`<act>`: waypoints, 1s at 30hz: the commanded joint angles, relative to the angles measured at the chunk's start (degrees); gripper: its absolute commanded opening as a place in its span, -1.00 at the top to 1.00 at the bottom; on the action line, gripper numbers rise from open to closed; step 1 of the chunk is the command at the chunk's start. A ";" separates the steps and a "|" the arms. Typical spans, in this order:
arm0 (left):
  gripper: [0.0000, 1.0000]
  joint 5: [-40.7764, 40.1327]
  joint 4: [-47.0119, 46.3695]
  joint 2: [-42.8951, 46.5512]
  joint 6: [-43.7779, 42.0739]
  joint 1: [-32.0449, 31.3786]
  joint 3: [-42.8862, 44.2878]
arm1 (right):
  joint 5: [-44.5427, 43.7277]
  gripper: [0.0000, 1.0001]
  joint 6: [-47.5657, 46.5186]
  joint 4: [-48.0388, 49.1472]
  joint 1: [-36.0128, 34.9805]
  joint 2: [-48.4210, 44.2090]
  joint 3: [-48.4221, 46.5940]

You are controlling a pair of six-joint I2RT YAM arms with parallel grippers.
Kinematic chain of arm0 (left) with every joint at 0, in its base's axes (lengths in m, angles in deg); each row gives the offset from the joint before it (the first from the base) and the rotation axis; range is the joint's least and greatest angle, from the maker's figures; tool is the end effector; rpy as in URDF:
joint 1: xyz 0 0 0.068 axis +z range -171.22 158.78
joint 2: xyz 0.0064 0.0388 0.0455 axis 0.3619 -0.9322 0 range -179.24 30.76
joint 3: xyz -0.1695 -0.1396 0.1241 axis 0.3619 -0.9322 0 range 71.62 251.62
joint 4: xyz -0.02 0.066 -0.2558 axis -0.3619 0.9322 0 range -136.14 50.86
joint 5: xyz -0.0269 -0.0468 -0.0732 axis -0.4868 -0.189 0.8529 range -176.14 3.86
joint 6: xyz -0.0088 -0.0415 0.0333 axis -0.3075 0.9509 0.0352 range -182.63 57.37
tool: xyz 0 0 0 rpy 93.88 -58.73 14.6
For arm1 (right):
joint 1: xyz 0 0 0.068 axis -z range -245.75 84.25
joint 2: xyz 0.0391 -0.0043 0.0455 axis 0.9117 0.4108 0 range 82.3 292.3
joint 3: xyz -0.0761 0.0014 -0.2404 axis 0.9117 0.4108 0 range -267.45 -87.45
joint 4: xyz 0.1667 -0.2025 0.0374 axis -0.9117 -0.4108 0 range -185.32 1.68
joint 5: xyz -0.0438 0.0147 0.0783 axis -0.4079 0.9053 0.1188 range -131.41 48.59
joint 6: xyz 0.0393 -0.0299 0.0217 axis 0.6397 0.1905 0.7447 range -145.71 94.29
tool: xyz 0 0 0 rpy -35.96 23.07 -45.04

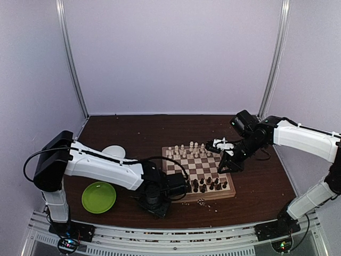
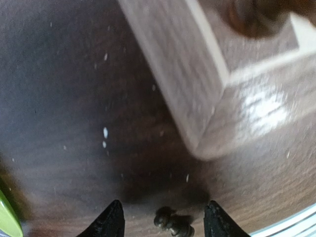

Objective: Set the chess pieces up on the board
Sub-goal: Pick up the pawn from the center of the board.

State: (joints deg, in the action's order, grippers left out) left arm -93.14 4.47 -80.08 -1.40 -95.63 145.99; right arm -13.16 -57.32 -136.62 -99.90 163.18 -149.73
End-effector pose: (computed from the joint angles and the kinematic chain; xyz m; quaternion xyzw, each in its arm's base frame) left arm 0.0975 -0.3336 0.1314 0.1130 0.9914 -0.0004 0.0661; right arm 0.2204 0.1699 0.2336 -0.5569 0.7713 0.2433 0.1889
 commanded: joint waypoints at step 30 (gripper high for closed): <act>0.06 9.89 -1.12 5.72 1.53 -0.38 -9.72 | -0.05 0.43 -0.73 -1.10 -0.30 0.20 -0.07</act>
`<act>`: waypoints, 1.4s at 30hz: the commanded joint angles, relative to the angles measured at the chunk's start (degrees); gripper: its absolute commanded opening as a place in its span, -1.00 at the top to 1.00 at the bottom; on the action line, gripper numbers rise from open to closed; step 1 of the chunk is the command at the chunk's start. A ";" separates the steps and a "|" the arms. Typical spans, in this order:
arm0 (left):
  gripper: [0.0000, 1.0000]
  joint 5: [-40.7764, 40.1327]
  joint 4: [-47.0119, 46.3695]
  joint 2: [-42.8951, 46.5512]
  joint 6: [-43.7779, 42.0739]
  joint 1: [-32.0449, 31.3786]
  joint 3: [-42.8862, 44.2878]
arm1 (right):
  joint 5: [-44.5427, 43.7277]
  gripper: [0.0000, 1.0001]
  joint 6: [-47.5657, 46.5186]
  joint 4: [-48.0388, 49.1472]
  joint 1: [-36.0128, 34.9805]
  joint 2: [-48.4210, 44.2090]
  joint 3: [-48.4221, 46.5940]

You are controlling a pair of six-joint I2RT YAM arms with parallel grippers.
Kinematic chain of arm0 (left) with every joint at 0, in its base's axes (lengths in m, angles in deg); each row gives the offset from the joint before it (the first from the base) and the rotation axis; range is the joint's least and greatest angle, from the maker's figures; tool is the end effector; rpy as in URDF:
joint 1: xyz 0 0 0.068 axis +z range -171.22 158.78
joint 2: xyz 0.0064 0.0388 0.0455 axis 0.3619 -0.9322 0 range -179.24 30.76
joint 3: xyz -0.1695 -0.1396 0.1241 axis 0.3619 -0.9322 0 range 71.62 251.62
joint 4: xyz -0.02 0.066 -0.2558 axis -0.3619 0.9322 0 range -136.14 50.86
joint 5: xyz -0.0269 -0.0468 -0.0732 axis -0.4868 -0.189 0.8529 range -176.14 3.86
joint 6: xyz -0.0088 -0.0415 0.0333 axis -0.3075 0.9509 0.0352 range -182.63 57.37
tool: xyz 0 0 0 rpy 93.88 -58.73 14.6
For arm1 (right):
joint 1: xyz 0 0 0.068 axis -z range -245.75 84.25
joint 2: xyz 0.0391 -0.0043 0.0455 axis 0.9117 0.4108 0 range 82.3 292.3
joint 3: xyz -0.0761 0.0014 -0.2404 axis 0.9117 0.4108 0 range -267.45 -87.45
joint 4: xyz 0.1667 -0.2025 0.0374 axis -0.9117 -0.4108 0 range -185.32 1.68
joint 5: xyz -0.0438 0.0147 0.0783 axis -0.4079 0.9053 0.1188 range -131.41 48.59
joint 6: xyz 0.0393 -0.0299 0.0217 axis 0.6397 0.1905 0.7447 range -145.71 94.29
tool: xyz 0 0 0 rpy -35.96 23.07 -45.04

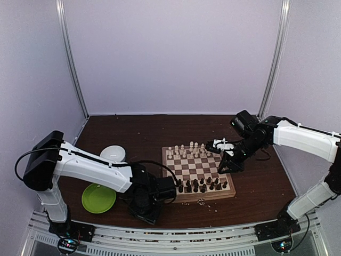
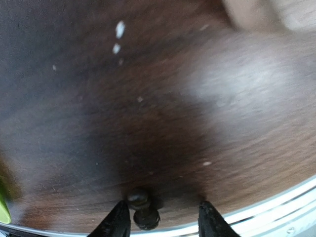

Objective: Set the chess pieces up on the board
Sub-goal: Pick up the pawn from the center of the board.

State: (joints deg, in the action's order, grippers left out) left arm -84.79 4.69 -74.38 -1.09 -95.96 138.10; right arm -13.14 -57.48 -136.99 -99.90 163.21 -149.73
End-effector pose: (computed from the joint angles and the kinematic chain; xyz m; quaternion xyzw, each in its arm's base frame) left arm 0.0823 -0.3051 0.1296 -0.1150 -0.9933 0.0084 0.0093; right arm 0.2199 0.1696 0.2332 -0.5577 0.7715 0.2433 0.1859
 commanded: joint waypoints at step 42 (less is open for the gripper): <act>0.92 -15.97 -30.74 16.56 -34.08 -0.10 -3.09 | 29.79 0.43 6.08 -15.37 0.62 15.97 -19.00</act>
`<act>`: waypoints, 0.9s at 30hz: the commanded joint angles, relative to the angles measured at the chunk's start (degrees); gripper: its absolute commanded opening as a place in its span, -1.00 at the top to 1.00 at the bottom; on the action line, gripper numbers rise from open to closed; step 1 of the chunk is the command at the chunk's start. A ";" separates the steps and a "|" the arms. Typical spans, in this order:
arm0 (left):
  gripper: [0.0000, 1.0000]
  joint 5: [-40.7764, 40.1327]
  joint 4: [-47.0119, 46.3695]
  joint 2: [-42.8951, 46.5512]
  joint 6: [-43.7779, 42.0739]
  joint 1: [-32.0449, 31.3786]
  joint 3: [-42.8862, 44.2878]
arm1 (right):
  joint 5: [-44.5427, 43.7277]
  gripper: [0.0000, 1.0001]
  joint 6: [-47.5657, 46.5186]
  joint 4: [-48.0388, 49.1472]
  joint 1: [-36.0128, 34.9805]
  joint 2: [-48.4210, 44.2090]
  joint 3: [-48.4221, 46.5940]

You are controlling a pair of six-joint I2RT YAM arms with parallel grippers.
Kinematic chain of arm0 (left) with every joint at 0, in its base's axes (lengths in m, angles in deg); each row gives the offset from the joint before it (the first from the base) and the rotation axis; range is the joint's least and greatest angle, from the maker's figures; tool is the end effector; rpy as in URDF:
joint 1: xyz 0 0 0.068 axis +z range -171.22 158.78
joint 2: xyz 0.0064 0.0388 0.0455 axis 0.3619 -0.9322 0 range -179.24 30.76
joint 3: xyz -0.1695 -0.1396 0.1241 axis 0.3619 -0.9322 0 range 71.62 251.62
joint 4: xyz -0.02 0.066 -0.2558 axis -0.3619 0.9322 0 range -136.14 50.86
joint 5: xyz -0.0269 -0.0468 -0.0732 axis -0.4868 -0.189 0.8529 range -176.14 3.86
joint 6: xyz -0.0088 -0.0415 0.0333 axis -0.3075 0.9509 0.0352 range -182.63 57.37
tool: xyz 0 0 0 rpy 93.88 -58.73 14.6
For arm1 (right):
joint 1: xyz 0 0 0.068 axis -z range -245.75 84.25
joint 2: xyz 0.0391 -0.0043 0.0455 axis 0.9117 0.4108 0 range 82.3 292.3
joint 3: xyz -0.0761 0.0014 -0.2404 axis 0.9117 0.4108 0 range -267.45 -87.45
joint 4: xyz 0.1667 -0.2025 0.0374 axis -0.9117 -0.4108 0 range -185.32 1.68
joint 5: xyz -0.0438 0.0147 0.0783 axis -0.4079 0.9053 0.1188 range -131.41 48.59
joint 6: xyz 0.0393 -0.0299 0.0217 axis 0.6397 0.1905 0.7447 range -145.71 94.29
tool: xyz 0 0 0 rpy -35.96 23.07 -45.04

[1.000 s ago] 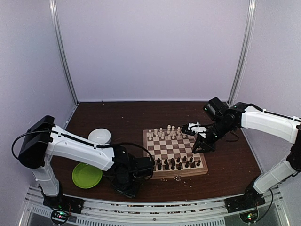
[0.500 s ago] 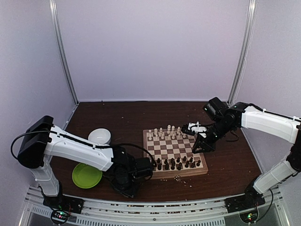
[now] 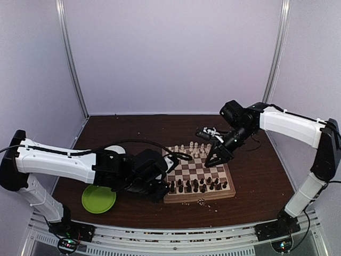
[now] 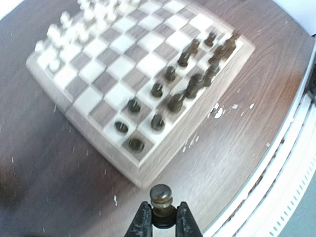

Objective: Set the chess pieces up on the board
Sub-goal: Pass from the left arm to the right

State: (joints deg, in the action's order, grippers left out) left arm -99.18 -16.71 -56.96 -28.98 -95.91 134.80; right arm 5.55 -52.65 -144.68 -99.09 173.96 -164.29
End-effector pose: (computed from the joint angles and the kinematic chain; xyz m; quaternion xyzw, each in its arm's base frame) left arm 0.0936 -0.3118 0.2193 0.2983 0.8972 -0.1858 0.2674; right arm 0.2485 0.1946 0.2573 -0.5108 0.7497 0.4008 0.1279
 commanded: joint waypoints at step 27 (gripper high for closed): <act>0.90 1.46 -17.13 -4.58 -6.82 -1.22 3.94 | 17.36 0.31 8.44 -7.57 -8.76 15.80 -12.62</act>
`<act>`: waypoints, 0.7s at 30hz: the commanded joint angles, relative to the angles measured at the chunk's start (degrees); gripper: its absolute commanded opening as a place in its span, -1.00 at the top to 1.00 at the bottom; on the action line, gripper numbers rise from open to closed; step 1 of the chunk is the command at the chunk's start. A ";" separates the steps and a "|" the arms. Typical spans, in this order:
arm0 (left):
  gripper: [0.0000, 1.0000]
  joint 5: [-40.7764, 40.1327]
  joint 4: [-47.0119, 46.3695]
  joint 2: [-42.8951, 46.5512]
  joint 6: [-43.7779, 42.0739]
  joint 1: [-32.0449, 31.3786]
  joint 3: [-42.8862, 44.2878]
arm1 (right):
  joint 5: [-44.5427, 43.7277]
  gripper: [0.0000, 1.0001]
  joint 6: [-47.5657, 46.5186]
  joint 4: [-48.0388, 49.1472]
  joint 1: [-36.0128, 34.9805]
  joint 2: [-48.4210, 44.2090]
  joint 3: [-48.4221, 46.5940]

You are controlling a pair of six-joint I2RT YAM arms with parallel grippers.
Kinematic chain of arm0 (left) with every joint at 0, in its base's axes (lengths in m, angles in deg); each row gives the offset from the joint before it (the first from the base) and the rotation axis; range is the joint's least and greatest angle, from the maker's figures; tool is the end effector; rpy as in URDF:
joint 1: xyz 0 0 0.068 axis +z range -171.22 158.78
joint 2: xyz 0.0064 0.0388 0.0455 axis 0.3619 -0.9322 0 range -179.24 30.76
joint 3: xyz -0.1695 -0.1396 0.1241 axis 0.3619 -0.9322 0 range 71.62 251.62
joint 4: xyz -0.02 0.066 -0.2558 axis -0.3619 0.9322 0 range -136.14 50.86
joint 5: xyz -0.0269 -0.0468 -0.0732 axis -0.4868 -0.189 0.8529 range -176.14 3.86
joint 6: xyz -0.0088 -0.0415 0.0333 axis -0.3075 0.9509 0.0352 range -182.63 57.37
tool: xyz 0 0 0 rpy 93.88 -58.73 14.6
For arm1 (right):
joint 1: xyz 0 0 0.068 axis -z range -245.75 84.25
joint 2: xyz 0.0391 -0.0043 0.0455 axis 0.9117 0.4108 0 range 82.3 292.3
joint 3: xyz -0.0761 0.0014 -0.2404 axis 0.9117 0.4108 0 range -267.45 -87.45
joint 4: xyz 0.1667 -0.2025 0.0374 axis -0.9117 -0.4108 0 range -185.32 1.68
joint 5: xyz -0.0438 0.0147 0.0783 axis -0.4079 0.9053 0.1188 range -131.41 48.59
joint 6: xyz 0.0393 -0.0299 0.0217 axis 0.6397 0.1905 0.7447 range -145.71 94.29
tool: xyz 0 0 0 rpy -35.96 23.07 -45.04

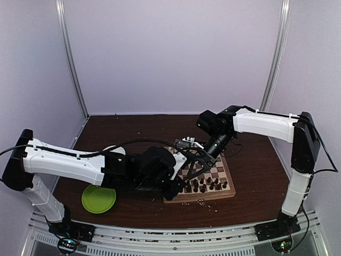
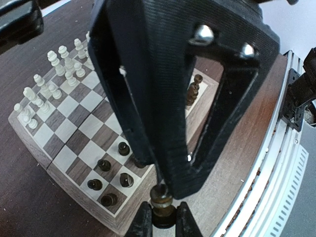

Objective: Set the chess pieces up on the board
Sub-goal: Pass from the left arm to the right

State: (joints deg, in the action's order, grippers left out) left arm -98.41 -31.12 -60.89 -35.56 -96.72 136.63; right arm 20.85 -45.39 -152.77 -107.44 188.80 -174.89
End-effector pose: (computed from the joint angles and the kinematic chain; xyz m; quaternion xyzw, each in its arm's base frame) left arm 0.0968 -0.3442 0.2258 0.3321 0.8453 -0.2566 0.3307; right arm 0.2432 0.2588 0.2315 0.4614 -0.7200 -0.5159 0.0509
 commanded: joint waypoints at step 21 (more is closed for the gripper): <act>0.88 -0.41 -2.56 -1.29 0.06 -0.43 2.58 | 5.41 0.72 -0.47 -0.85 -1.74 2.60 -1.59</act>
State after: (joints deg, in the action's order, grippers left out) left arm -98.30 -31.31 -61.83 -35.54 -96.81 137.72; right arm 24.37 -44.91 -152.99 -108.68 190.77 -175.61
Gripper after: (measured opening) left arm 0.111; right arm 0.169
